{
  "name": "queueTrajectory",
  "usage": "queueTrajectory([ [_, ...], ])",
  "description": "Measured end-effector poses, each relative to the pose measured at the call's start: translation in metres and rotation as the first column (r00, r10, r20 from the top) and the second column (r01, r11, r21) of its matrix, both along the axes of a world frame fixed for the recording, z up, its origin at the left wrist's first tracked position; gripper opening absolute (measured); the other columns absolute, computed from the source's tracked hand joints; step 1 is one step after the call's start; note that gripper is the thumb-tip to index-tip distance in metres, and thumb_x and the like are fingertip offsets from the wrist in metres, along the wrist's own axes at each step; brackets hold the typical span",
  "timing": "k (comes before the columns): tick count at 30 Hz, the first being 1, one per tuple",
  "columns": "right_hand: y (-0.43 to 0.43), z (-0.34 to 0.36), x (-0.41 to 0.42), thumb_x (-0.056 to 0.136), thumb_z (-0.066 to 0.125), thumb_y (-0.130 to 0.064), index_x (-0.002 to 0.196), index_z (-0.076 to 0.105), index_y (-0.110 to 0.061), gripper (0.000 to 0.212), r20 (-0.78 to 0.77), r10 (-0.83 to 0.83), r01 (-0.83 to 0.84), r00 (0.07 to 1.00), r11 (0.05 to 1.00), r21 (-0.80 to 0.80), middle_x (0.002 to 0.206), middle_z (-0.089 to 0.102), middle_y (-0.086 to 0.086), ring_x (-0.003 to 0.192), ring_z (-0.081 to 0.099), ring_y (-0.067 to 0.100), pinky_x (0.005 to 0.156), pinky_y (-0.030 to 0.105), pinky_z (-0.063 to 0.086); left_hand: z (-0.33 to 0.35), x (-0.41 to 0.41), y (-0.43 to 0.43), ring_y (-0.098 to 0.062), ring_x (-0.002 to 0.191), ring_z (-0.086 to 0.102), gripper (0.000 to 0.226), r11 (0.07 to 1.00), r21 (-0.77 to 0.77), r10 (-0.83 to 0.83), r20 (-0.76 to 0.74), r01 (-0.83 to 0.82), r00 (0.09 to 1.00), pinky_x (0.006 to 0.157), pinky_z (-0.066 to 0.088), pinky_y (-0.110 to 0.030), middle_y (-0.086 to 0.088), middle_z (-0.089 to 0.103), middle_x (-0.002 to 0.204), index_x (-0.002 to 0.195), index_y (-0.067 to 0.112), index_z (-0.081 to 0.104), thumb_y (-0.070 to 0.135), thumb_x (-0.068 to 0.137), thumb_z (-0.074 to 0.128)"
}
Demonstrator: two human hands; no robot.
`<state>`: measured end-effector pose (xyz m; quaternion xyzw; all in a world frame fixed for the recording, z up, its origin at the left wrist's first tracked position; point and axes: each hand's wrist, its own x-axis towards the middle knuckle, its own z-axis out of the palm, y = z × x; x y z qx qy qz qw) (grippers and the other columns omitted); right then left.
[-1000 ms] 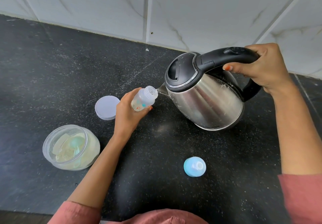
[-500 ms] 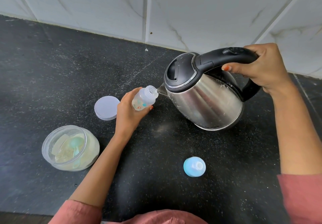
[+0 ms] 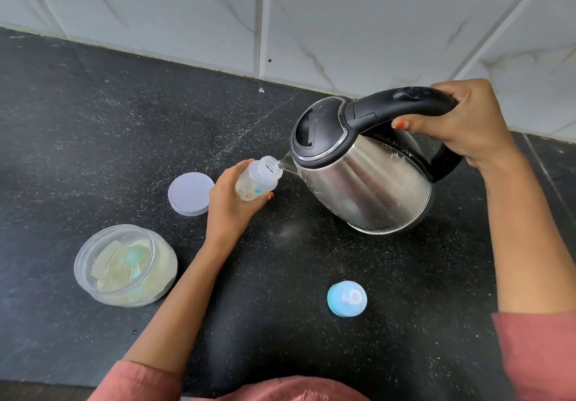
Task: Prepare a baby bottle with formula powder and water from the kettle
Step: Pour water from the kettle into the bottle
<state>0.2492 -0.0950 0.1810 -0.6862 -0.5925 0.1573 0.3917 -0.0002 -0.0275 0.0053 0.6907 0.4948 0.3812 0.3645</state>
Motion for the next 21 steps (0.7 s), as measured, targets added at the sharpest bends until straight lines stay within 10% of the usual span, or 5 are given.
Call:
queueTrajectory([
  [21, -0.0002, 0.0006, -0.0020, 0.052, 0.074, -0.038, 0.063, 0.058, -0.025, 0.023, -0.030, 0.027, -0.028, 0.999, 0.999, -0.020, 0.045, 0.055, -0.024, 0.043, 0.048, -0.005, 0.045, 0.007, 0.032, -0.0032, 0.0004, -0.0005, -0.005, 0.104, 0.046, 0.060, 1.000, -0.008, -0.004, 0.013, 0.005, 1.000, 0.087, 0.033, -0.015, 0.004, 0.057, 0.117, 0.120, 0.016, 0.055, 0.014, 0.066, 0.081],
])
